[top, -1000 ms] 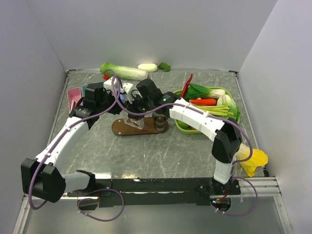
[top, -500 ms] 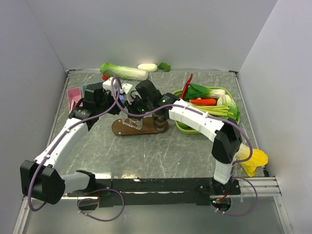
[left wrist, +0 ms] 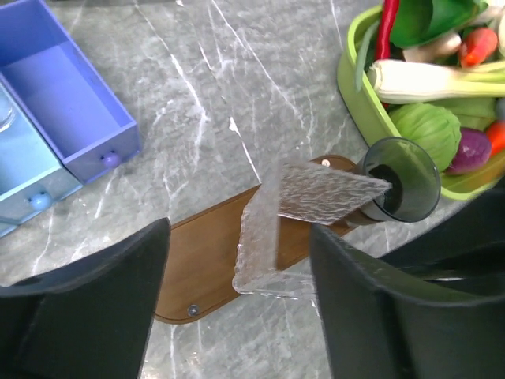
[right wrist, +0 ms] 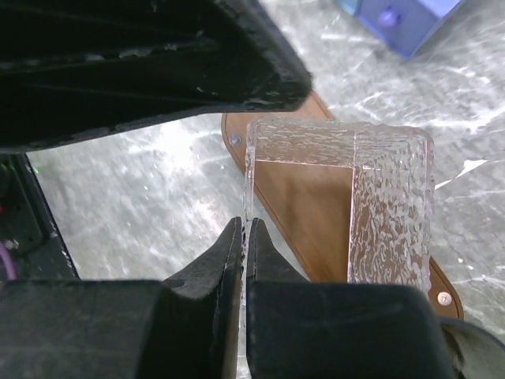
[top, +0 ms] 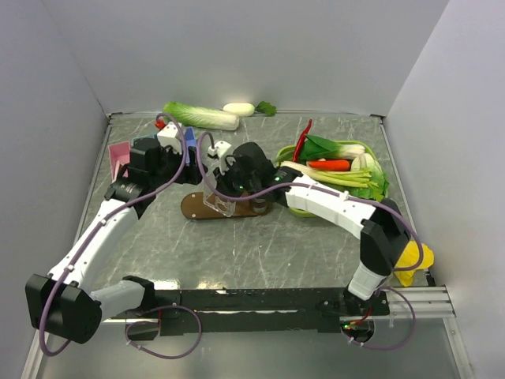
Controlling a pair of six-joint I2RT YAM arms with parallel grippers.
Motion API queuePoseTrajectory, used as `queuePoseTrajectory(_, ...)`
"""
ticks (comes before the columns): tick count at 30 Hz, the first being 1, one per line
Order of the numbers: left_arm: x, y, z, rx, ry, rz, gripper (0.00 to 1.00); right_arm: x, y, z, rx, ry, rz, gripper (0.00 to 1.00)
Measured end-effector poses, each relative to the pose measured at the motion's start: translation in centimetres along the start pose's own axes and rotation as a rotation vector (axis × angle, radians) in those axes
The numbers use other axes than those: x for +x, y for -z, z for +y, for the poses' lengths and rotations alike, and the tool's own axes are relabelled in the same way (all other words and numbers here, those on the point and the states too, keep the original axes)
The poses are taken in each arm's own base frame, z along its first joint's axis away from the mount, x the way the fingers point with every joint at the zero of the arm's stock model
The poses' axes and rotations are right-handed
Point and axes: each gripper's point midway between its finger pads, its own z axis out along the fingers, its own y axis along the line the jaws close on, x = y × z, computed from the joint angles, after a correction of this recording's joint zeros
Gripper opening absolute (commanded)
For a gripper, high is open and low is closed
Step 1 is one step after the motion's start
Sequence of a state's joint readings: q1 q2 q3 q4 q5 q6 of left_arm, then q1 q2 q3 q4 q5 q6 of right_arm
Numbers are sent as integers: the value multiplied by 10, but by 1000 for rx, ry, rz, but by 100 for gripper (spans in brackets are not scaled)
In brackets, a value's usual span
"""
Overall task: Prepare toiletry sets of a toothbrush and toothpaste on the tray
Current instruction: Pick up the toothpaste holder from the storage box.
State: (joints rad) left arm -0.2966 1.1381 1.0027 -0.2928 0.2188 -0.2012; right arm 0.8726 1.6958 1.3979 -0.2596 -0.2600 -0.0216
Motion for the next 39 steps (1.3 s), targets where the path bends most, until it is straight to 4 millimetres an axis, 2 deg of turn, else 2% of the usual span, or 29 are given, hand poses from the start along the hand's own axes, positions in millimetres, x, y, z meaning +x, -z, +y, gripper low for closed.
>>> queuePoseTrajectory(4,-4,4,9,-38,29,-20,89,-15,14,3,11,-21,-72,0)
queuePoseTrajectory(9,0,9,43,-146,129,-34,93,-36,27,3,32,-47,-148,0)
queuePoseTrajectory(12,-1,19,63,-220,202,-69,94,-38,30,2,45,-69,-167,0)
queuePoseTrajectory(14,-7,26,65,-233,231,-108,94,-36,30,0,53,-88,-169,0)
queuePoseTrajectory(18,-26,49,46,-166,300,-261,93,-24,35,-4,76,-141,-163,0)
queuePoseTrajectory(20,-27,58,33,-107,346,-309,92,-23,42,-4,85,-168,-176,0)
queuePoseTrajectory(24,-17,57,9,9,426,-316,93,-40,61,-3,94,-209,-254,0)
queuePoseTrajectory(28,6,47,-24,121,479,-233,93,-61,86,3,85,-242,-367,0)
queuePoseTrajectory(31,12,46,-47,200,508,-203,93,-71,99,5,80,-264,-427,0)
queuePoseTrajectory(35,19,48,-58,258,561,-205,93,-73,107,7,74,-293,-467,0)
queuePoseTrajectory(39,25,53,-67,333,611,-216,90,-66,111,8,68,-325,-478,0)
